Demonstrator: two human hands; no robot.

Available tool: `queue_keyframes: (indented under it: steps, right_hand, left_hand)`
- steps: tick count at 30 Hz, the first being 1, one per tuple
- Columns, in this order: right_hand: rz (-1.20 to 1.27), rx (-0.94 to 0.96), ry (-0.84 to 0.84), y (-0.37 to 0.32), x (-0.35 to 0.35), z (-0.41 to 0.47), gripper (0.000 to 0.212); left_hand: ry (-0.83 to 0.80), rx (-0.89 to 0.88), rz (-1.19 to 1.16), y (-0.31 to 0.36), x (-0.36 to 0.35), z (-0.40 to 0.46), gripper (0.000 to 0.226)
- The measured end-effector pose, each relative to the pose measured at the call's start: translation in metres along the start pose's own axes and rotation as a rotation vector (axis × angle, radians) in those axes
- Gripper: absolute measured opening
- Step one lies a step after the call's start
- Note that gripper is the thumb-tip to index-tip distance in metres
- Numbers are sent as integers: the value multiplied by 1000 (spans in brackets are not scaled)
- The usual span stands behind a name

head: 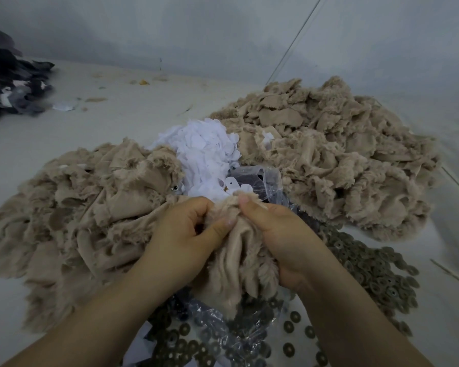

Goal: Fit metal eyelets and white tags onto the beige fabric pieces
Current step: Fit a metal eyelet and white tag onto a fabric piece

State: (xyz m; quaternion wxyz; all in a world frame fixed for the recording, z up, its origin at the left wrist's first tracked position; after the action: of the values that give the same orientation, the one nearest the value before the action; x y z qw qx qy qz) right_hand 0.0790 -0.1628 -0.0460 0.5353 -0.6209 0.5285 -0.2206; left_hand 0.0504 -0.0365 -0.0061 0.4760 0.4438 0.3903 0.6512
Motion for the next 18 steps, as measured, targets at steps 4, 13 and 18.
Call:
queue_keyframes:
  steps: [4, 13, 18]
  right_hand:
    - [12, 30, -77, -3, -10, -4, 44]
    - [134, 1, -57, 1, -11, -4, 32]
    - [10, 22, -37, -1, -8, -5, 35]
  left_hand:
    - [71, 49, -63, -7, 7, 2, 56]
    - [86, -44, 85, -7, 7, 1, 41]
    - [140, -37, -7, -12, 9, -1, 41]
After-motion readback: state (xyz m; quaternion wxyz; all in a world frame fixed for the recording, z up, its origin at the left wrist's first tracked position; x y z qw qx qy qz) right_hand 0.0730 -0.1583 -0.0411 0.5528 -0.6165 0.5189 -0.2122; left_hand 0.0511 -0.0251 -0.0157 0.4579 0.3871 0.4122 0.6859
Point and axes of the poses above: each hand's wrist, its own z-axis towards the middle knuckle, its own x-axis out of the back of the hand, y = z × x, the point moved 8 cm from there along z, towards the middle knuckle, and after that the axes turned 6 degrees about -z, right-handed, at the moved point
